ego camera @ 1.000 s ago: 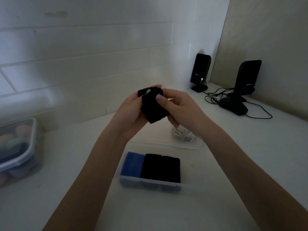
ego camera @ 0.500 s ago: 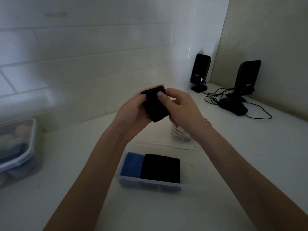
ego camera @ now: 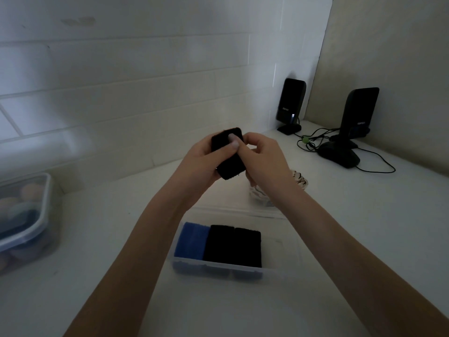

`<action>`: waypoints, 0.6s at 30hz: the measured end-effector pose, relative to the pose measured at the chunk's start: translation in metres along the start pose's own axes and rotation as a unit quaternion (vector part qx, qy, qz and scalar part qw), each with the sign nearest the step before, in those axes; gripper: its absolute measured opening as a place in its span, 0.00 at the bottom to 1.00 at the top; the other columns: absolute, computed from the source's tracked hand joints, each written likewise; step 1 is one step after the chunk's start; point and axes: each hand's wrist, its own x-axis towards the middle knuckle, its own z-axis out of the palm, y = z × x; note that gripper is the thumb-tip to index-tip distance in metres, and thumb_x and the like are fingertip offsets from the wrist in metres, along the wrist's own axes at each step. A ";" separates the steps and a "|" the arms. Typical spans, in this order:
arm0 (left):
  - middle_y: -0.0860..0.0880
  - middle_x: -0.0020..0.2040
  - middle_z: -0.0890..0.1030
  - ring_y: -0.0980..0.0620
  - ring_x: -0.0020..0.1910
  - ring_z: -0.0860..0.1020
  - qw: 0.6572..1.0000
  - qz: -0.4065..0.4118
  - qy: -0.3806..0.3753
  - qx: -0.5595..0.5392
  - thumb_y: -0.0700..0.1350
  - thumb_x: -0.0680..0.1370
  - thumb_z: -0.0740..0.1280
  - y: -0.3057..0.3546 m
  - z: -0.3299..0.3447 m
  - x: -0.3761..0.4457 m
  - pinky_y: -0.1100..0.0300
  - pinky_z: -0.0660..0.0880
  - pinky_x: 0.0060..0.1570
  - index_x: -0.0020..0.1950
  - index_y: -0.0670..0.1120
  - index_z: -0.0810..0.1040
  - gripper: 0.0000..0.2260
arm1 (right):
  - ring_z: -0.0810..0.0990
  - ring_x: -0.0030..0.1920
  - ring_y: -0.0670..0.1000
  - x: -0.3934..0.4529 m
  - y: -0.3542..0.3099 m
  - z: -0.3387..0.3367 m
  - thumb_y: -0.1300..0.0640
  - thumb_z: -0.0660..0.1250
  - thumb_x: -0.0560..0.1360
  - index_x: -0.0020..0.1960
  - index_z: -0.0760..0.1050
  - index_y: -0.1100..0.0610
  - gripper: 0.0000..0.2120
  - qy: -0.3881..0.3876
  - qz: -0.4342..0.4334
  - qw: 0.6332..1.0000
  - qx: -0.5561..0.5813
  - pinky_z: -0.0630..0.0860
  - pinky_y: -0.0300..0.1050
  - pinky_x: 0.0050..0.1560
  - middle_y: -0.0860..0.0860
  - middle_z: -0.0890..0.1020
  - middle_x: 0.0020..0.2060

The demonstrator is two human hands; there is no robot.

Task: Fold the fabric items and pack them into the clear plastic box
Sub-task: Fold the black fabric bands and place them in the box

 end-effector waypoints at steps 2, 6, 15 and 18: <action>0.48 0.56 0.81 0.51 0.55 0.81 0.999 0.011 0.001 0.043 0.40 0.78 0.63 0.000 -0.004 -0.001 0.59 0.78 0.52 0.60 0.46 0.74 0.11 | 0.66 0.16 0.43 0.001 0.001 -0.002 0.48 0.66 0.75 0.42 0.72 0.56 0.12 -0.002 0.016 1.000 0.009 0.62 0.33 0.18 0.48 0.72 0.21; 0.49 0.57 0.78 0.48 0.57 0.79 0.985 0.027 0.025 0.166 0.39 0.78 0.64 0.000 -0.008 -0.002 0.50 0.78 0.56 0.64 0.50 0.71 0.15 | 0.74 0.30 0.43 0.005 0.003 -0.011 0.49 0.69 0.73 0.52 0.70 0.53 0.13 -0.004 0.019 1.000 0.010 0.72 0.36 0.28 0.48 0.78 0.41; 0.62 0.56 0.78 0.64 0.56 0.76 0.964 0.026 -0.048 0.261 0.42 0.78 0.64 0.001 0.003 -0.011 0.59 0.70 0.62 0.77 0.54 0.45 0.35 | 0.72 0.38 0.40 0.006 0.000 -0.018 0.48 0.66 0.75 0.40 0.75 0.46 0.05 -0.081 -0.147 0.978 -0.124 0.69 0.30 0.41 0.48 0.77 0.42; 0.68 0.47 0.79 0.67 0.53 0.77 0.967 0.007 -0.052 0.251 0.42 0.78 0.64 0.002 0.001 -0.010 0.57 0.70 0.63 0.76 0.54 0.40 0.38 | 0.72 0.38 0.39 0.007 0.004 -0.018 0.48 0.64 0.75 0.40 0.74 0.51 0.09 -0.104 -0.166 0.970 -0.144 0.67 0.30 0.41 0.48 0.76 0.39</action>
